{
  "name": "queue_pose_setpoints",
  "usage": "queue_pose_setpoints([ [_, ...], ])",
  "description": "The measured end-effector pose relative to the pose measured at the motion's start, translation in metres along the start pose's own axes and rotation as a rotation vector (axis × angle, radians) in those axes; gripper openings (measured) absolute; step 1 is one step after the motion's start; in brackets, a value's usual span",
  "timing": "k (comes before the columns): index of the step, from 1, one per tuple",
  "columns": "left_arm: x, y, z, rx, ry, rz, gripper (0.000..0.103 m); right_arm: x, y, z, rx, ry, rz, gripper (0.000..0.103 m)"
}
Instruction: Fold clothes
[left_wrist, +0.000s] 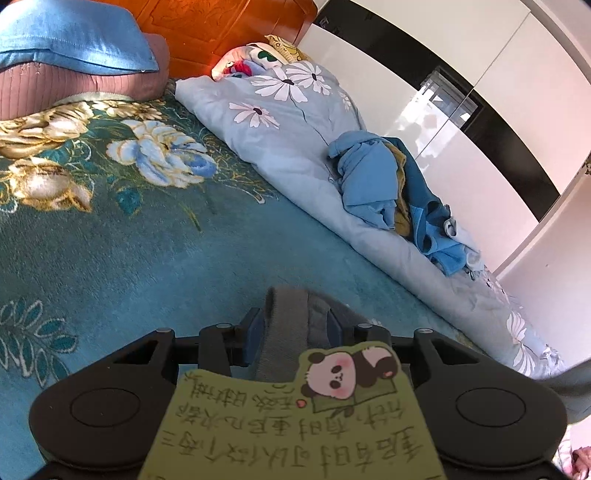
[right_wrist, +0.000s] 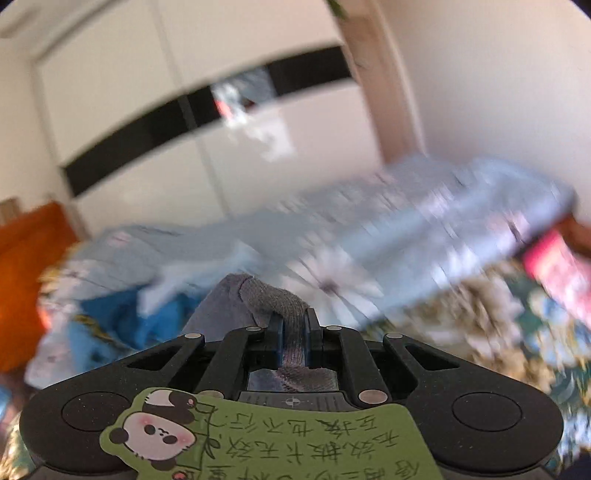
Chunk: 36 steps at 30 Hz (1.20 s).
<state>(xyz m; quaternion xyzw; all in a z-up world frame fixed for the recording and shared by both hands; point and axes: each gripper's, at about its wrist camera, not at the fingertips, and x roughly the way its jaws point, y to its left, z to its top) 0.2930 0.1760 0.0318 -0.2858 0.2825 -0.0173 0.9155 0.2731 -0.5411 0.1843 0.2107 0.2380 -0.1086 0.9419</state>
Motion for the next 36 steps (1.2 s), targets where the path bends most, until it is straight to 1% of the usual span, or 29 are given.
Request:
queue_pose_setpoints([
  [4, 0.000, -0.003, -0.001, 0.015, 0.004, 0.008, 0.037, 0.073, -0.042, -0.040, 0.076, 0.172, -0.125, 0.009],
  [6, 0.001, -0.005, 0.000, 0.027, 0.008, 0.011, 0.038, 0.100, -0.058, -0.067, 0.125, 0.243, -0.171, 0.009],
  [7, 0.002, -0.005, 0.002, 0.033, 0.010, 0.012, 0.041, 0.104, -0.062, -0.079, 0.139, 0.258, -0.193, 0.009],
  [8, 0.004, -0.005, 0.003, 0.042, 0.010, 0.011, 0.041, 0.109, -0.067, -0.089, 0.151, 0.271, -0.213, 0.011],
  [9, 0.007, -0.006, 0.005, 0.051, 0.011, 0.010, 0.042, 0.109, -0.070, -0.095, 0.159, 0.264, -0.225, 0.013],
  [10, 0.009, -0.007, 0.006, 0.061, 0.012, 0.009, 0.042, 0.108, -0.072, -0.097, 0.161, 0.248, -0.238, 0.023],
  [11, 0.013, -0.007, 0.007, 0.071, 0.018, 0.011, 0.043, 0.105, -0.072, -0.097, 0.153, 0.240, -0.244, 0.027],
  [12, 0.019, -0.008, 0.009, 0.082, 0.025, 0.013, 0.044, 0.102, -0.072, -0.096, 0.129, 0.232, -0.253, 0.028],
  [13, 0.026, -0.008, 0.009, 0.087, 0.037, 0.013, 0.045, 0.096, -0.072, -0.096, 0.101, 0.223, -0.259, 0.035],
  [14, 0.034, -0.009, 0.008, 0.091, 0.051, 0.013, 0.045, 0.091, -0.071, -0.096, 0.073, 0.214, -0.265, 0.039],
  [15, 0.042, -0.009, 0.007, 0.095, 0.066, 0.013, 0.045, 0.085, -0.071, -0.096, 0.049, 0.206, -0.270, 0.040],
  [17, 0.056, -0.011, 0.005, 0.099, 0.090, 0.018, 0.049, 0.076, -0.068, -0.101, 0.044, 0.202, -0.254, 0.042],
  [19, 0.071, -0.013, 0.000, 0.109, 0.110, 0.034, 0.050, 0.084, -0.069, -0.114, 0.095, 0.267, -0.161, 0.041],
  [22, 0.085, -0.016, -0.007, 0.132, 0.116, 0.050, 0.051, 0.103, -0.060, -0.145, 0.161, 0.365, -0.105, 0.040],
  [24, 0.094, -0.016, -0.010, 0.132, 0.132, 0.052, 0.052, 0.113, -0.057, -0.159, 0.204, 0.385, -0.126, 0.040],
  [27, 0.104, -0.014, -0.012, 0.121, 0.149, 0.051, 0.054, 0.121, -0.056, -0.168, 0.309, 0.355, -0.135, 0.042],
  [28, 0.107, -0.014, -0.013, 0.121, 0.152, 0.055, 0.054, 0.122, -0.053, -0.169, 0.322, 0.341, -0.144, 0.040],
  [29, 0.109, -0.016, -0.013, 0.120, 0.154, 0.060, 0.054, 0.123, -0.051, -0.169, 0.325, 0.332, -0.152, 0.026],
  [30, 0.112, -0.017, -0.013, 0.122, 0.156, 0.063, 0.055, 0.125, -0.049, -0.168, 0.330, 0.324, -0.158, 0.014],
  [31, 0.114, -0.018, -0.014, 0.122, 0.158, 0.068, 0.055, 0.125, -0.049, -0.168, 0.344, 0.319, -0.149, 0.005],
  [33, 0.116, -0.018, -0.015, 0.119, 0.155, 0.070, 0.054, 0.118, -0.051, -0.167, 0.414, 0.280, -0.109, 0.004],
  [34, 0.117, -0.018, -0.015, 0.119, 0.152, 0.074, 0.051, 0.114, -0.053, -0.165, 0.435, 0.255, -0.088, 0.004],
  [35, 0.116, -0.018, -0.015, 0.128, 0.146, 0.080, 0.038, 0.106, -0.052, -0.161, 0.443, 0.226, -0.062, 0.003],
  [36, 0.115, -0.019, -0.016, 0.140, 0.141, 0.087, 0.033, 0.097, -0.051, -0.157, 0.448, 0.197, -0.037, 0.003],
])
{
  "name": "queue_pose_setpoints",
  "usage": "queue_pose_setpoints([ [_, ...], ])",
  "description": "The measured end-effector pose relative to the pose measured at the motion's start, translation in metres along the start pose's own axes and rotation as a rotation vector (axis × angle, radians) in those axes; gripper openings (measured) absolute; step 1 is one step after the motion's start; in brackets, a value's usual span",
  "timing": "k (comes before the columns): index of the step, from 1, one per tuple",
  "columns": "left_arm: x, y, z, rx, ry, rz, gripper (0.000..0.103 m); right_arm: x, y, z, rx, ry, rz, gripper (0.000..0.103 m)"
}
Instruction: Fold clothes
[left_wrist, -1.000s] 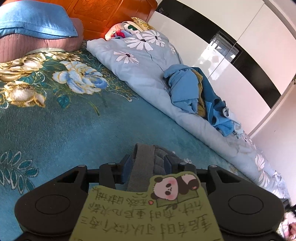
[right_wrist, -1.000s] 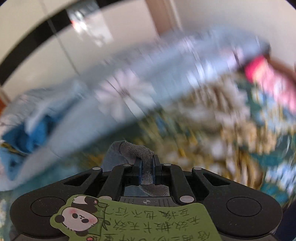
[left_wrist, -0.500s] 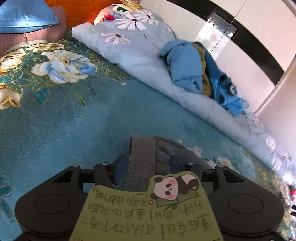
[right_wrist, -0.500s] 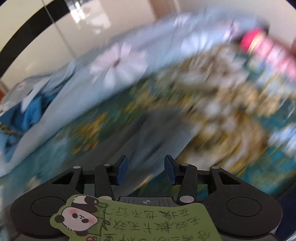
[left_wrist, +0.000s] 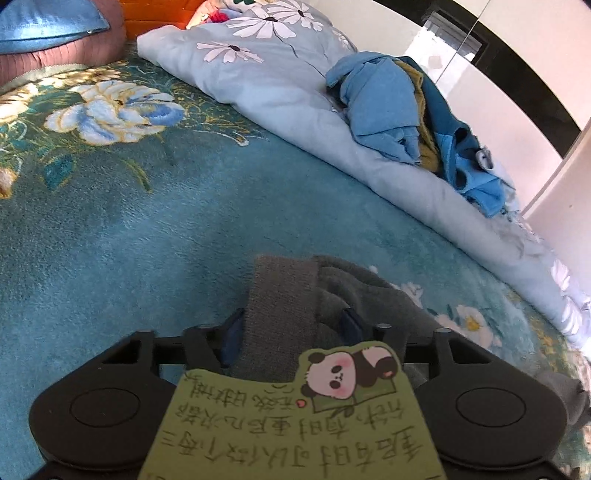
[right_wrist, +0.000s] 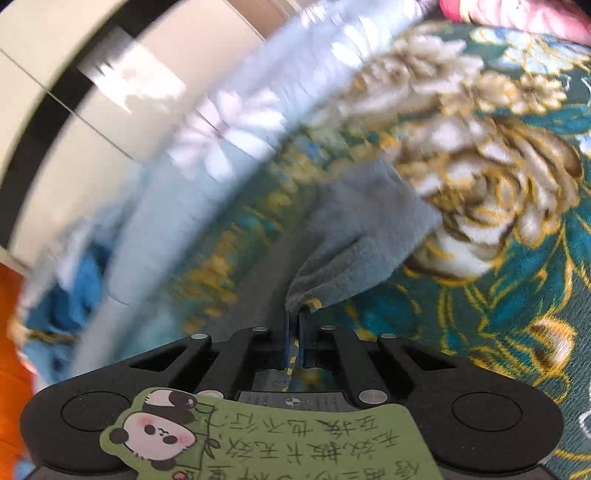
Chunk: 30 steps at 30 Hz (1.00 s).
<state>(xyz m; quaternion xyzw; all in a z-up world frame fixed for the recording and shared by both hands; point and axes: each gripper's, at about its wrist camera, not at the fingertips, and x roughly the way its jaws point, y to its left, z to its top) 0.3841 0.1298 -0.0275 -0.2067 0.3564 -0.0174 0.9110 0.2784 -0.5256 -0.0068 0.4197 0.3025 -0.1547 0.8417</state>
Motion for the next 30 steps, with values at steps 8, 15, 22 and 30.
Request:
queue_pose_setpoints([
  [8, -0.052, 0.003, 0.005, -0.018, -0.166, -0.096, 0.002, -0.122, 0.042, 0.012, -0.171, -0.198, 0.202, 0.003],
  [15, -0.064, -0.005, 0.009, 0.057, -0.186, -0.125, 0.003, -0.179, 0.094, 0.036, -0.351, -0.416, 0.216, 0.001],
  [22, -0.033, 0.005, 0.005, -0.018, -0.130, -0.073, 0.003, -0.065, 0.078, 0.063, -0.282, -0.199, -0.001, 0.001],
  [30, -0.023, 0.004, 0.008, 0.068, -0.072, -0.122, 0.043, -0.050, 0.033, 0.008, -0.442, -0.027, -0.103, 0.015],
])
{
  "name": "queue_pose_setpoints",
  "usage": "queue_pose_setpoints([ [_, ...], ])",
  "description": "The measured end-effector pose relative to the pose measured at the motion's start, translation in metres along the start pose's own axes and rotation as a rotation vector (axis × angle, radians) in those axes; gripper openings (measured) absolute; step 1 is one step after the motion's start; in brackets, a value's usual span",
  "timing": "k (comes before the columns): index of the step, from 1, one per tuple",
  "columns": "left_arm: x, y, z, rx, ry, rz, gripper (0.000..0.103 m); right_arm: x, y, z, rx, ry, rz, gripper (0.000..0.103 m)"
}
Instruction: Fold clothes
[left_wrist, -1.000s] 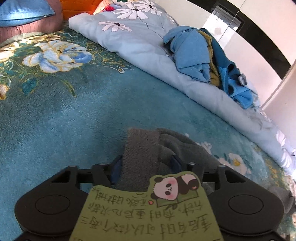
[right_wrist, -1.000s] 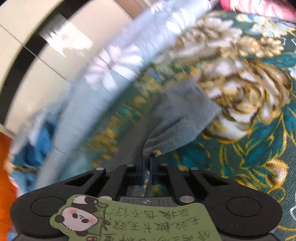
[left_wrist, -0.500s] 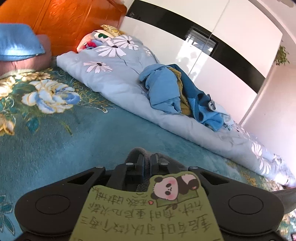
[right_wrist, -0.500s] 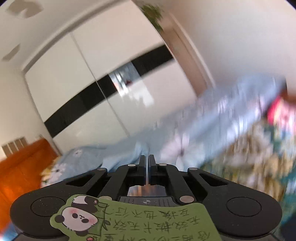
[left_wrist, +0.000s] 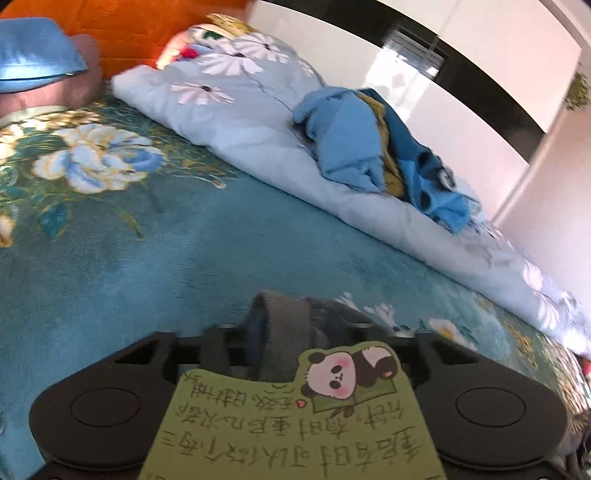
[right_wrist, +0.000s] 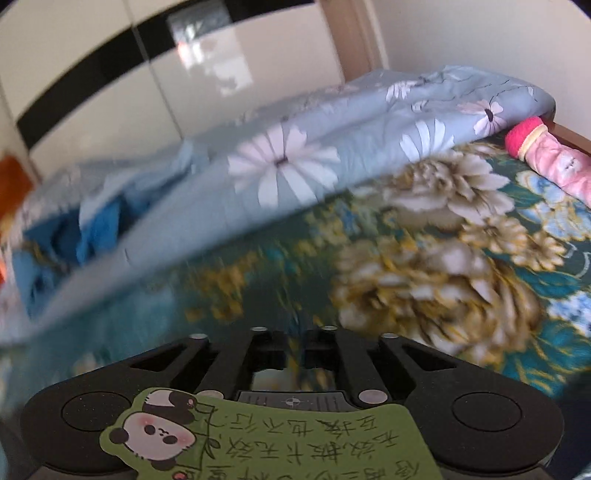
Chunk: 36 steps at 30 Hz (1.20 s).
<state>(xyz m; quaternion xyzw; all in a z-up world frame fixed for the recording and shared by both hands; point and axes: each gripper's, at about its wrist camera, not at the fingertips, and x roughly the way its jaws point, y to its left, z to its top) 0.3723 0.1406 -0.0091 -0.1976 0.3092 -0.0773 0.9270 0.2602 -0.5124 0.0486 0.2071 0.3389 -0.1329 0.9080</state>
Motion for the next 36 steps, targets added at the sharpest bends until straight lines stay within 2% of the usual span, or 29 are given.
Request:
queue_pose_setpoints([
  [1, 0.004, -0.002, -0.001, 0.010, 0.012, -0.002, 0.045, -0.001, -0.003, -0.006, -0.015, 0.021, -0.015, 0.032],
  [2, 0.007, -0.005, -0.002, 0.019, 0.023, -0.003, 0.048, -0.001, -0.003, -0.012, -0.029, 0.036, -0.032, 0.042],
  [5, 0.020, -0.009, -0.005, 0.004, 0.044, -0.007, 0.050, 0.004, -0.005, -0.024, -0.041, 0.082, -0.073, 0.040],
  [9, 0.032, 0.000, -0.003, -0.110, 0.058, -0.024, 0.048, 0.023, -0.012, -0.030, 0.003, 0.113, -0.109, 0.040],
  [10, 0.033, 0.003, -0.002, -0.138, 0.059, -0.028, 0.047, 0.025, -0.015, -0.031, 0.021, 0.113, -0.103, 0.038],
  [11, 0.033, 0.004, -0.001, -0.157, 0.055, -0.031, 0.035, 0.026, -0.018, -0.032, 0.040, 0.113, -0.094, 0.020],
  [12, 0.032, 0.005, 0.000, -0.173, 0.050, -0.033, 0.023, 0.025, -0.020, -0.033, 0.064, 0.117, -0.065, 0.010],
  [13, 0.029, 0.004, 0.001, -0.172, 0.041, -0.037, 0.004, 0.023, -0.021, -0.034, 0.075, 0.117, -0.046, 0.005],
  [17, 0.007, -0.003, 0.006, -0.157, -0.026, -0.067, 0.003, -0.005, -0.012, -0.029, 0.028, 0.043, -0.042, 0.003],
  [21, -0.040, -0.007, 0.024, -0.152, -0.157, -0.153, 0.003, -0.066, -0.005, -0.013, -0.011, -0.136, 0.000, 0.003],
  [24, -0.054, -0.014, 0.041, -0.092, -0.225, -0.140, 0.003, -0.083, 0.007, 0.014, -0.116, -0.228, -0.021, 0.003],
  [26, -0.043, -0.017, 0.051, -0.097, -0.236, -0.118, 0.003, -0.063, 0.011, 0.042, -0.145, -0.231, -0.053, 0.003],
  [29, -0.012, -0.024, 0.054, -0.081, -0.212, -0.047, 0.003, 0.005, 0.020, 0.076, -0.178, -0.169, -0.116, 0.003],
  [33, 0.033, -0.030, 0.047, -0.059, -0.132, 0.047, 0.003, 0.093, 0.034, 0.078, -0.201, -0.046, -0.179, 0.003],
  [36, 0.051, -0.024, 0.040, -0.070, -0.089, 0.090, 0.004, 0.129, 0.043, 0.067, -0.214, -0.019, -0.198, 0.004],
])
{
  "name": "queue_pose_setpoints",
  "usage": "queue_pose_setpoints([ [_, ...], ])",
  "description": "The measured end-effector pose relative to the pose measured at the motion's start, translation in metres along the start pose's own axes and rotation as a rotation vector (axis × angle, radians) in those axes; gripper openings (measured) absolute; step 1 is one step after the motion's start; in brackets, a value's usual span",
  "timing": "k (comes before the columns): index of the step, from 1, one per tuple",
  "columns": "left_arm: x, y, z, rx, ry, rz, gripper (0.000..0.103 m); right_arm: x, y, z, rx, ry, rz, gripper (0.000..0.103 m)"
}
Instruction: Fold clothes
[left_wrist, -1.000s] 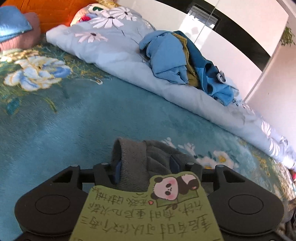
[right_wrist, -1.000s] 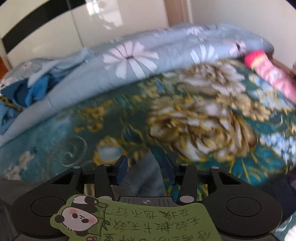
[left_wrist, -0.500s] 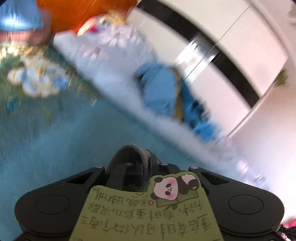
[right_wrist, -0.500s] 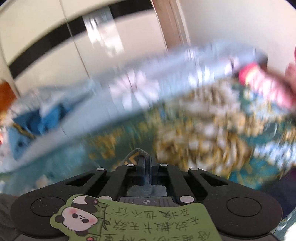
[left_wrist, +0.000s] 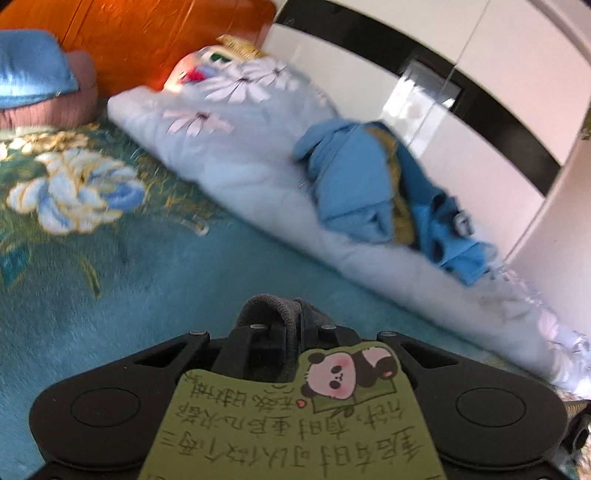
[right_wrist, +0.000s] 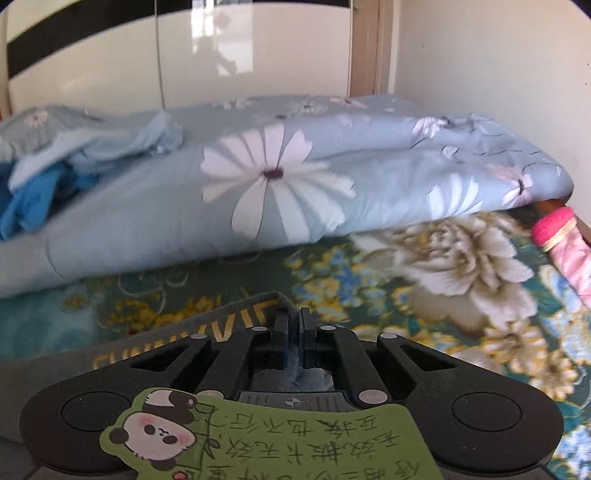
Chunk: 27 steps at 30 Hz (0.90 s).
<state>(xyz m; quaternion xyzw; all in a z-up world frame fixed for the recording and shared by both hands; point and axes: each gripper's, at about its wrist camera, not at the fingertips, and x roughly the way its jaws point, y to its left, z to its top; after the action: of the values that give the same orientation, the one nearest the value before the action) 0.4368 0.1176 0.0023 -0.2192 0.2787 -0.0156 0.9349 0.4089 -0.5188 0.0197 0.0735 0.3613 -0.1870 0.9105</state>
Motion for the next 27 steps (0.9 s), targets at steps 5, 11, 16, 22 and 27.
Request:
queue_pose_setpoints([
  [5, -0.001, 0.002, -0.008, 0.031, 0.058, -0.004, 0.014, -0.001, -0.008, -0.008, -0.017, -0.026, 0.032, 0.041],
  [11, -0.043, 0.001, -0.014, 0.042, 0.092, -0.064, 0.042, -0.034, -0.020, -0.040, -0.126, -0.025, 0.104, 0.042],
  [16, -0.089, 0.007, -0.019, 0.019, 0.047, -0.073, 0.048, -0.021, -0.005, -0.071, -0.175, 0.020, 0.084, 0.048],
  [22, -0.125, 0.016, -0.025, 0.001, 0.022, -0.027, 0.050, -0.025, 0.009, -0.079, -0.217, 0.008, 0.132, 0.052],
  [27, -0.130, 0.023, -0.032, -0.040, 0.037, 0.008, 0.050, -0.016, 0.014, -0.086, -0.294, 0.032, 0.078, 0.037],
])
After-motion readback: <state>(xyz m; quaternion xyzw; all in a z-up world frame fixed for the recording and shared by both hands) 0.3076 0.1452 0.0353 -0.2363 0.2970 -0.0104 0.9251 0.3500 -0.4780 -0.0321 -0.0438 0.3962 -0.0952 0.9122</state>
